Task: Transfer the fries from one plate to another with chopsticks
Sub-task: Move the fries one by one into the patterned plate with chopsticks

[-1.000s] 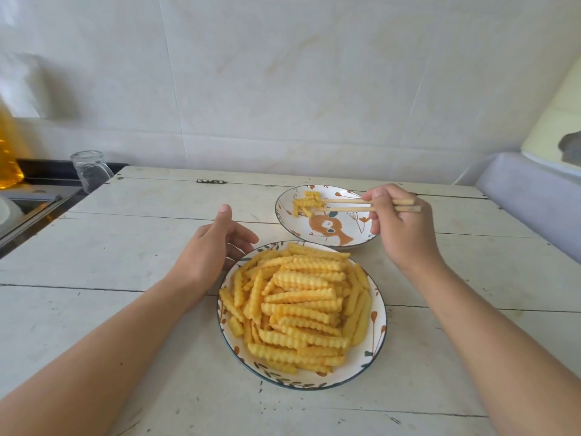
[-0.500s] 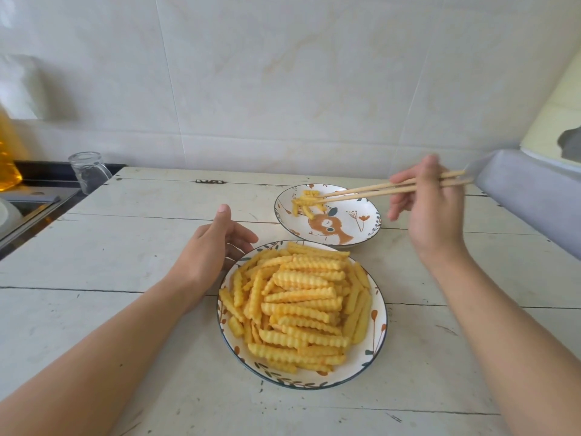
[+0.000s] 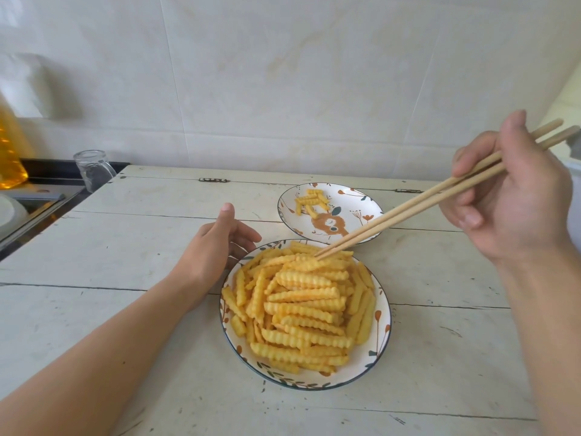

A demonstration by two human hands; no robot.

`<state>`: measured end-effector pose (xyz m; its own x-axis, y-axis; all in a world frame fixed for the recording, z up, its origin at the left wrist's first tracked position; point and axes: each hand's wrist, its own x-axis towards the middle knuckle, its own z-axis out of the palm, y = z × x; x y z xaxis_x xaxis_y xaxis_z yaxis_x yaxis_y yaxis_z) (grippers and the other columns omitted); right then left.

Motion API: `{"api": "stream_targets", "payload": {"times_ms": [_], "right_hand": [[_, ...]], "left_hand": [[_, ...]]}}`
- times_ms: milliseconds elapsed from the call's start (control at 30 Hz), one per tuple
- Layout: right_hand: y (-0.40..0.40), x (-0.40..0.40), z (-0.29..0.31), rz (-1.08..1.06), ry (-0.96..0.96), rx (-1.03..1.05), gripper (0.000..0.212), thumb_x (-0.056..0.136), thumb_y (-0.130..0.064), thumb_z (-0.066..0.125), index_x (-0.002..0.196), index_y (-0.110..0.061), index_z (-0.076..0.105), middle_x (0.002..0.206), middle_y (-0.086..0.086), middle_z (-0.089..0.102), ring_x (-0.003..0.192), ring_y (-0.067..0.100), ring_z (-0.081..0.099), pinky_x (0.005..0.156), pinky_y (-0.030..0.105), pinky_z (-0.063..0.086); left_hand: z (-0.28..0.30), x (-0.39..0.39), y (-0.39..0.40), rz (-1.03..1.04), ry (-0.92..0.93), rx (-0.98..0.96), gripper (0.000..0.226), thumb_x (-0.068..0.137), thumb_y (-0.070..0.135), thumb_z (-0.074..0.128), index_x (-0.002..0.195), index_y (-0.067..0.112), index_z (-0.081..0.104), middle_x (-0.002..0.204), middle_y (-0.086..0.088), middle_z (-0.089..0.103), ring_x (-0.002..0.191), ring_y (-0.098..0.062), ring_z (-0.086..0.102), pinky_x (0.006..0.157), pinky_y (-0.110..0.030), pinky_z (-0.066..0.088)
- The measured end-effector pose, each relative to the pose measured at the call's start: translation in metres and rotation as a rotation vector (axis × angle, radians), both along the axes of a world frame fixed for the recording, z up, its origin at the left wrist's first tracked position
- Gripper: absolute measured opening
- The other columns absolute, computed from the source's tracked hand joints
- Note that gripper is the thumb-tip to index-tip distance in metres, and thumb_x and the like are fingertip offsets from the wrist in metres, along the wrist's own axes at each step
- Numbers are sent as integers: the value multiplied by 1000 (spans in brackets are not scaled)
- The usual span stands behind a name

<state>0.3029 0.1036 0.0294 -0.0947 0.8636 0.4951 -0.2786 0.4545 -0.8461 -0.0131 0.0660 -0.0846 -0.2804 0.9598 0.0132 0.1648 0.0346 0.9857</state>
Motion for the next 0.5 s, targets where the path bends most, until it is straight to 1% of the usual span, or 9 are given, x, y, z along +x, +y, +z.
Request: {"api": "stream_targets", "payload": {"times_ms": [67, 133, 233, 300, 367, 500], "right_hand": [[-1, 0, 1, 14, -33, 11, 60, 102, -48, 36, 59, -16, 62, 45, 6, 41, 27, 14, 29, 44, 18, 22], [0, 0, 2, -26, -12, 7, 59, 103, -47, 38, 59, -16, 62, 45, 6, 42, 28, 15, 29, 44, 19, 22], [9, 0, -3, -207, 77, 10, 54, 105, -39, 43, 59, -18, 64, 51, 4, 50, 33, 19, 36, 43, 22, 25], [20, -4, -15, -367, 1, 42, 49, 105, -34, 45, 64, -20, 67, 54, 1, 56, 37, 18, 42, 40, 26, 30], [29, -14, -33, -458, -127, 24, 42, 106, -32, 45, 71, -17, 65, 54, 2, 54, 36, 17, 45, 39, 27, 36], [33, -37, -64, -464, -286, 1, 36, 104, -35, 49, 77, -20, 66, 58, 3, 56, 41, 17, 53, 44, 26, 45]], "left_hand": [[1, 1, 0, 3, 5, 2, 77, 109, 57, 20, 92, 9, 78, 86, -7, 72, 77, -20, 63, 76, -36, 50], [2, 2, 0, 0, 1, 3, 77, 109, 57, 20, 93, 8, 78, 86, -7, 71, 76, -20, 63, 75, -35, 50], [1, 1, 0, -4, -9, 2, 77, 109, 57, 20, 93, 8, 78, 86, -8, 71, 77, -20, 63, 75, -36, 49], [1, 1, 0, -7, -13, 4, 77, 109, 57, 21, 92, 9, 78, 86, -8, 71, 78, -21, 63, 76, -37, 49], [0, 0, 0, -6, -10, 7, 77, 109, 57, 20, 92, 10, 78, 87, -8, 72, 78, -21, 63, 78, -38, 49], [0, 0, 0, -3, -11, 3, 76, 109, 58, 21, 91, 11, 78, 87, -8, 72, 78, -21, 64, 78, -38, 50]]}}
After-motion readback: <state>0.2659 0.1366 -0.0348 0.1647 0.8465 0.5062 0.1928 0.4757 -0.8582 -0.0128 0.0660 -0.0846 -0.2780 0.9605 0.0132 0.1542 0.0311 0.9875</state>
